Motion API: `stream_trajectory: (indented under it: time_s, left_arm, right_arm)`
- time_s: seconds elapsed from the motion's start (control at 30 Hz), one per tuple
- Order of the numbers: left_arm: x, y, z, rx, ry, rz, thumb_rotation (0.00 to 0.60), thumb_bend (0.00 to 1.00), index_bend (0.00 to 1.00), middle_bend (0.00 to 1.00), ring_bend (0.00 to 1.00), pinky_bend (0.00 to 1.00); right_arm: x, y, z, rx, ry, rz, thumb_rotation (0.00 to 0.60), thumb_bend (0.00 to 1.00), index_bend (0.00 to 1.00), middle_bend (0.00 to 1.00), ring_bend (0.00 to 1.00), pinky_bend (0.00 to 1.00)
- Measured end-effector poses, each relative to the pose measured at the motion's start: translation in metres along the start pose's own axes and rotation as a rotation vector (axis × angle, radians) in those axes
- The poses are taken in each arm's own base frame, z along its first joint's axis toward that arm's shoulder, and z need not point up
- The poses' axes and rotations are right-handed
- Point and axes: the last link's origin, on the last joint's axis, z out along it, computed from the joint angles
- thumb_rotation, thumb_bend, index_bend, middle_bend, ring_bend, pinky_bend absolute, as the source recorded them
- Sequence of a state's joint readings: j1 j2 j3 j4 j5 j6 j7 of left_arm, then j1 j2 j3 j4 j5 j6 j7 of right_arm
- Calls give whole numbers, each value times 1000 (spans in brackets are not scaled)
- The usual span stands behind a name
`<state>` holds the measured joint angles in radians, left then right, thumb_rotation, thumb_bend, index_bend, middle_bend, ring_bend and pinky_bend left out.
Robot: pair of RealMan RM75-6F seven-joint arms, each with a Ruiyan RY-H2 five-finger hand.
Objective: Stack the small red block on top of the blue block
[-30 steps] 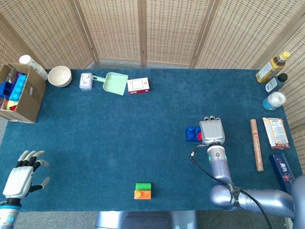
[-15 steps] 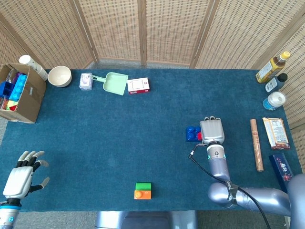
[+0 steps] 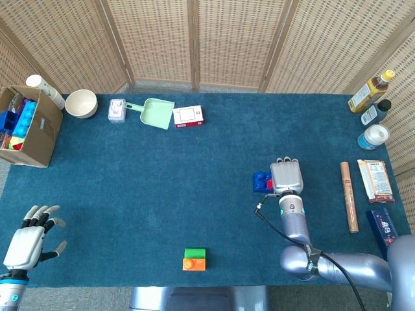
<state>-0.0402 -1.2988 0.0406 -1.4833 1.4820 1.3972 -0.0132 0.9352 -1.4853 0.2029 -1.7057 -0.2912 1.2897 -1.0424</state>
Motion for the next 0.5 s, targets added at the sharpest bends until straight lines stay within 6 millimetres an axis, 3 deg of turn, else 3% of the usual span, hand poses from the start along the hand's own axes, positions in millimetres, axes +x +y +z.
stream_trajectory:
  time_s: [0.5]
  left_arm:
    - [-2,-2,0,5,-2,-7,600,327,404,181,132,0]
  right_arm:
    - [-2,-8,5,-3,-7,-24,600,271,610,281,198,318]
